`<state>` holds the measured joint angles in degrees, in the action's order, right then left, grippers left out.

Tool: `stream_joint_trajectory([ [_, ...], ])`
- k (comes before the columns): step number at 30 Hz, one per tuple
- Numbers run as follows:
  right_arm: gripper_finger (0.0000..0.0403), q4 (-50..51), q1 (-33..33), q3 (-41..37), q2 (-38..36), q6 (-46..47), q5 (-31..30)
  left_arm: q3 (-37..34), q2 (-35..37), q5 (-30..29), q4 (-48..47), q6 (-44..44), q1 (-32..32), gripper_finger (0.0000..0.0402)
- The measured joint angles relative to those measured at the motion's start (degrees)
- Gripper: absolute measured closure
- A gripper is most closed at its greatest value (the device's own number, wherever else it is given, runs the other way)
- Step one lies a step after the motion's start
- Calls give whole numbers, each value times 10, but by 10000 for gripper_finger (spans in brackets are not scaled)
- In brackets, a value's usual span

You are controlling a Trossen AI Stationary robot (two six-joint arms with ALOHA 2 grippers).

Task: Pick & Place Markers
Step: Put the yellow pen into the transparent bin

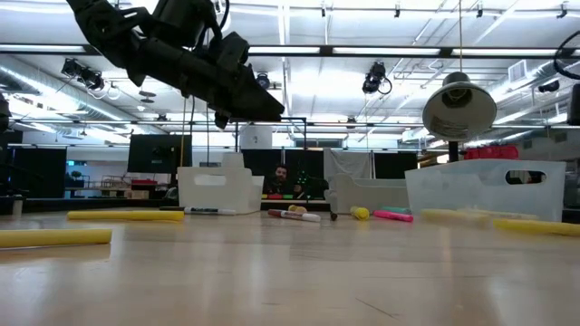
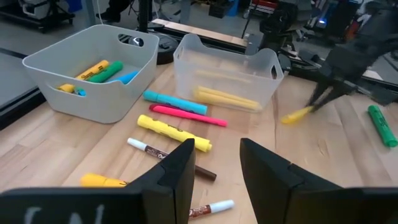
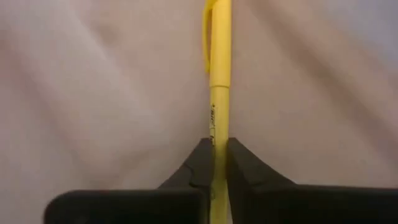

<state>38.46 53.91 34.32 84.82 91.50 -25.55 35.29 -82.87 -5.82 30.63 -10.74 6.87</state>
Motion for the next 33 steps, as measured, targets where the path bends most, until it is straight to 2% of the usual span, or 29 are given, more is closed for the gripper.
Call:
stream_joint_trajectory([
  [3,380,18,-12,61,-5,3,10,0,0,0,0,0,0,268],
  [9,390,64,-73,151,-4,-80,-8,0,0,-2,0,0,-1,268],
  [15,389,232,-177,257,-13,-112,-13,0,0,-2,0,0,-1,268],
  [19,389,368,-272,310,-35,-116,26,0,0,-2,0,0,-1,268],
  [22,389,437,-358,315,-57,-160,90,0,0,-2,-1,0,-2,268],
  [26,389,437,-484,301,-70,-271,159,0,0,-2,-1,0,-7,268],
  [33,389,336,-667,239,-63,-434,244,0,0,-2,-1,0,-18,268],
])
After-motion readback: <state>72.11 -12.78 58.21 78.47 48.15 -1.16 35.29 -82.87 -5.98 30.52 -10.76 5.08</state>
